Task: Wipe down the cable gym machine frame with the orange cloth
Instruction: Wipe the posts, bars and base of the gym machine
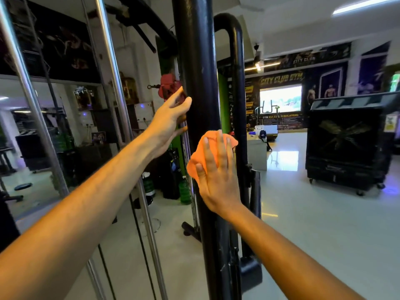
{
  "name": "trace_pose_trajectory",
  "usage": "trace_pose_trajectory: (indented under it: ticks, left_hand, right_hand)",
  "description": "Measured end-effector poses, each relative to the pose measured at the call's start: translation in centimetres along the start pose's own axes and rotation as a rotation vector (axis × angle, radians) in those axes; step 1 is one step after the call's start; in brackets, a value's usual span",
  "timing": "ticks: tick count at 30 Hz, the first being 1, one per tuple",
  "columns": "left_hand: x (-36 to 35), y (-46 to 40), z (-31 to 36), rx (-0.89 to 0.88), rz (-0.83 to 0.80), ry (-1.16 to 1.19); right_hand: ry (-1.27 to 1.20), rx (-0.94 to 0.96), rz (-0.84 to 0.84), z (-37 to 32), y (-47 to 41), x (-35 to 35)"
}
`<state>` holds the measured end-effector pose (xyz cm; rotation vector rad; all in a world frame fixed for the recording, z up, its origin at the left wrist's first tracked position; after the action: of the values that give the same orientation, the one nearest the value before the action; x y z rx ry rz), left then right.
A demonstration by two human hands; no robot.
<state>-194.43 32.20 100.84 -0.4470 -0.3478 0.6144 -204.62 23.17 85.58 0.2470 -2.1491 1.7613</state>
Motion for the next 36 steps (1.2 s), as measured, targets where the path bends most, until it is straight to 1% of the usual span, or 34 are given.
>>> trace_pose_trajectory:
  ticks: [2,4,6,9,12,14,20,23,26,28,30,34,36]
  left_hand:
    - [0.3,0.0,0.0,0.013,-0.006,0.019]
    - [0.3,0.0,0.1,0.009,-0.008,0.04]
    - [0.3,0.0,-0.5,-0.001,-0.027,0.034]
    - [0.0,0.6,-2.5,0.007,0.0,0.074]
    - [-0.5,1.5,-4.3,0.019,-0.006,0.092]
    - [-0.6,1.9,-5.1,0.02,-0.009,0.105]
    - [-0.2,2.0,-5.8,-0.019,-0.05,0.145]
    - [-0.4,2.4,-6.6,-0.031,-0.043,0.167]
    - [-0.9,3.3,-7.9,-0.026,-0.032,0.194]
    - [-0.9,3.9,-8.8,-0.024,-0.037,0.197]
    - [-0.8,4.2,-9.4,-0.016,-0.058,0.201]
    - [-0.3,4.3,-9.6,-0.001,-0.077,0.186]
    - [-0.3,4.2,-9.9,0.0,-0.077,0.189]
  right_hand:
    - [-0.044,-0.023,0.016,-0.5,-3.1,1.0]
    - [-0.054,-0.036,0.067,-1.4,-6.2,2.0]
    - [-0.05,-0.05,0.12,-1.9,-7.1,1.9]
    - [-0.049,-0.093,0.128,-1.7,-2.7,0.3]
    - [0.007,-0.13,0.05,-0.8,4.2,-2.3]
    - [-0.004,-0.152,0.026,-0.7,5.4,-2.7]
    - [-0.041,-0.17,0.135,-1.4,-2.2,-0.6]
    - [-0.059,-0.197,0.178,-1.3,1.5,-2.3]
    - [-0.012,-0.235,0.12,-0.8,9.2,-5.1]
    - [-0.003,-0.247,0.075,-0.6,11.4,-5.7]
    - [-0.015,-0.255,0.076,-0.7,9.4,-5.2]
    - [-0.034,-0.268,0.146,-1.5,2.3,-3.1]
    - [-0.025,-0.251,0.171,-1.4,1.8,-2.9]
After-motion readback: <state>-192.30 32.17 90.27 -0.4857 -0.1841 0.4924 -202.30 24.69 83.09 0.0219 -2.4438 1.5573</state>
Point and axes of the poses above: each hand's wrist, its own y-axis away from the middle knuckle, its own x-axis out of the back of the hand, z = x × y, the point moved 4 cm from there along -y, towards the middle knuckle, and after that the axes turned 3 degrees about -z, right-handed, at the moved point
